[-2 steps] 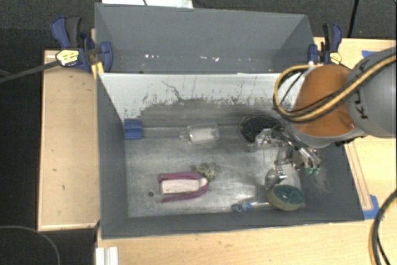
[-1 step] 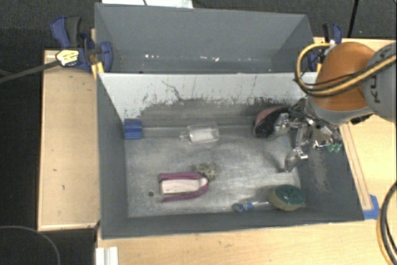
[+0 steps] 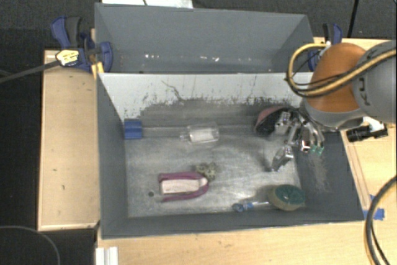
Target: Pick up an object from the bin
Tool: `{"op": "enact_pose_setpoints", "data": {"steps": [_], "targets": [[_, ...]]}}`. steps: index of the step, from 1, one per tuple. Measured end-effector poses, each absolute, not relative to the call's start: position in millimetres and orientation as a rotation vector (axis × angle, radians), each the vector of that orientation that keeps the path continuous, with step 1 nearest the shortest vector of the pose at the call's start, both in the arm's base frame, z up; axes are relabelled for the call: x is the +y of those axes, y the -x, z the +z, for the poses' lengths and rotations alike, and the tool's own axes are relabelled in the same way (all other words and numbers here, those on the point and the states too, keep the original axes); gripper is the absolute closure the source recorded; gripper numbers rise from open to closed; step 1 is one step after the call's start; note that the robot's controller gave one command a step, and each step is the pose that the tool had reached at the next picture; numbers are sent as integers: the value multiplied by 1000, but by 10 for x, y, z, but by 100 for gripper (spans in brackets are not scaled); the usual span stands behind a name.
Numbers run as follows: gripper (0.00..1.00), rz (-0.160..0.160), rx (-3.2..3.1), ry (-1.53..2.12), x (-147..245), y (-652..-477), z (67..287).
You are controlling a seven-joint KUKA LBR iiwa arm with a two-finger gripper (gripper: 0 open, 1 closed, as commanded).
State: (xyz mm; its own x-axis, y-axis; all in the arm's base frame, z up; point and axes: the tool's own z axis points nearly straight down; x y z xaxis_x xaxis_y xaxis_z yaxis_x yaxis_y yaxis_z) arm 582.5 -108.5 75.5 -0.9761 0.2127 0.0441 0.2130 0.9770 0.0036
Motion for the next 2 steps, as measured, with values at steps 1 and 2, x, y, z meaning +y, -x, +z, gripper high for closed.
{"op": "enact_pose_setpoints", "data": {"steps": [1, 2], "targets": [[0, -14, -3077, 384, -1082, -5803, 759], [0, -8, -3081, 363, -1083, -5820, 753]]}}
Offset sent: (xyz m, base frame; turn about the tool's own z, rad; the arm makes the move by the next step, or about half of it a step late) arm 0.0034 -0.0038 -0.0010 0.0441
